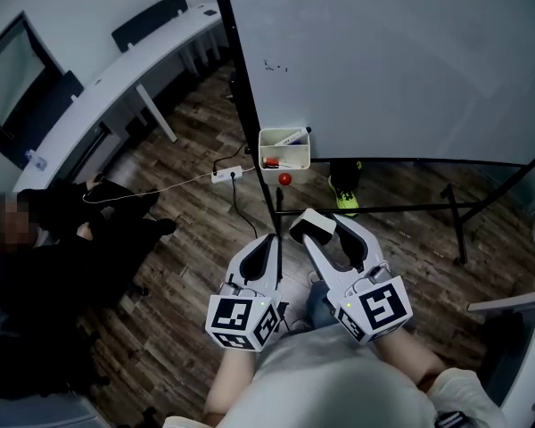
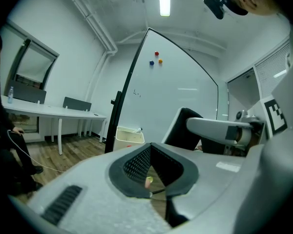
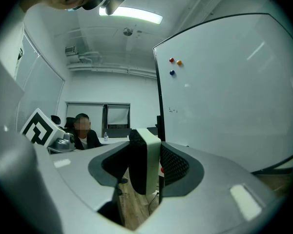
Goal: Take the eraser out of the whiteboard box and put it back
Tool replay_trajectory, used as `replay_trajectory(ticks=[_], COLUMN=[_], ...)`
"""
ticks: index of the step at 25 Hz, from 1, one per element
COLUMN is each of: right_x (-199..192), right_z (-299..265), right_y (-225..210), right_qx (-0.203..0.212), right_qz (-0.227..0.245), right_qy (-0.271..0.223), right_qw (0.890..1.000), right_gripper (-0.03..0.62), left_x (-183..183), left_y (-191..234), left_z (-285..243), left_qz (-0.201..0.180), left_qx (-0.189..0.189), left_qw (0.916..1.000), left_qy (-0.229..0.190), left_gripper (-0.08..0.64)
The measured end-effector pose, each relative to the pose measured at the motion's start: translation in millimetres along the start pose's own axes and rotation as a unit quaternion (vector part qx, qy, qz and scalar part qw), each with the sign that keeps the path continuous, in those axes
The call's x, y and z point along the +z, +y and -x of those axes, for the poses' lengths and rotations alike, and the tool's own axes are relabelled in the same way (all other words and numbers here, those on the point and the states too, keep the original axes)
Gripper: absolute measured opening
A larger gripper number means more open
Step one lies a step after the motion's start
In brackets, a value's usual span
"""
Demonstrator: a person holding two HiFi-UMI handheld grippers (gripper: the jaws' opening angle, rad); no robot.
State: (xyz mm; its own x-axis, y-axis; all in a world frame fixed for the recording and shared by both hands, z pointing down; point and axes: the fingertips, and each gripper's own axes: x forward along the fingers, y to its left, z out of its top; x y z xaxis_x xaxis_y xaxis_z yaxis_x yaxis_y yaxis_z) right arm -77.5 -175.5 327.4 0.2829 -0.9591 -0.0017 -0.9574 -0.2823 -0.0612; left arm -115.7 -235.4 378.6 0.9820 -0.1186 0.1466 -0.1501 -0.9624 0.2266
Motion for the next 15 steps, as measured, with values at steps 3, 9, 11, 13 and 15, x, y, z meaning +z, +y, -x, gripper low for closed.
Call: replay_trajectory(ticks=[3,9,11,13,15], right_x=[2.0,2.9,3.9,5.4,6.7], right_z=[-4.8,-19.0,-24.4,-29.7,-35.1], right_y=[-3.0,-15.2,-20.1,-24.4,-28.2], right_qx=[0.000,-0.005,-0.005,-0.005,-0.005], right_qz=[0.002,0.000,0.001,0.001,0.001], right_qy=[0.000,0.002,0.004,0.004,0.004], right_qw=[1.000,1.000,1.000,1.000,1.000], right_gripper=[0.193,0.193,0.193,0.193,0.193], left_x=[1.5,2.0,4.1,6.5,8.5], left_y=[1.4,7.1,9.3,12.3,15.5], left_z=[-4.1,-17.8,-23.2,-27.9,-32.5], left_qz=[0.001,0.003,0.006,0.008,0.008], left_qx=[-0.001,-0.005,-0.006,-0.005,-0.004], left_qw=[1.0000,1.0000,1.0000,0.9999,0.9999], left_qy=[0.000,0.006,0.006,0.005,0.006], left_gripper=[0.002,0.002,0.002,0.002,0.002])
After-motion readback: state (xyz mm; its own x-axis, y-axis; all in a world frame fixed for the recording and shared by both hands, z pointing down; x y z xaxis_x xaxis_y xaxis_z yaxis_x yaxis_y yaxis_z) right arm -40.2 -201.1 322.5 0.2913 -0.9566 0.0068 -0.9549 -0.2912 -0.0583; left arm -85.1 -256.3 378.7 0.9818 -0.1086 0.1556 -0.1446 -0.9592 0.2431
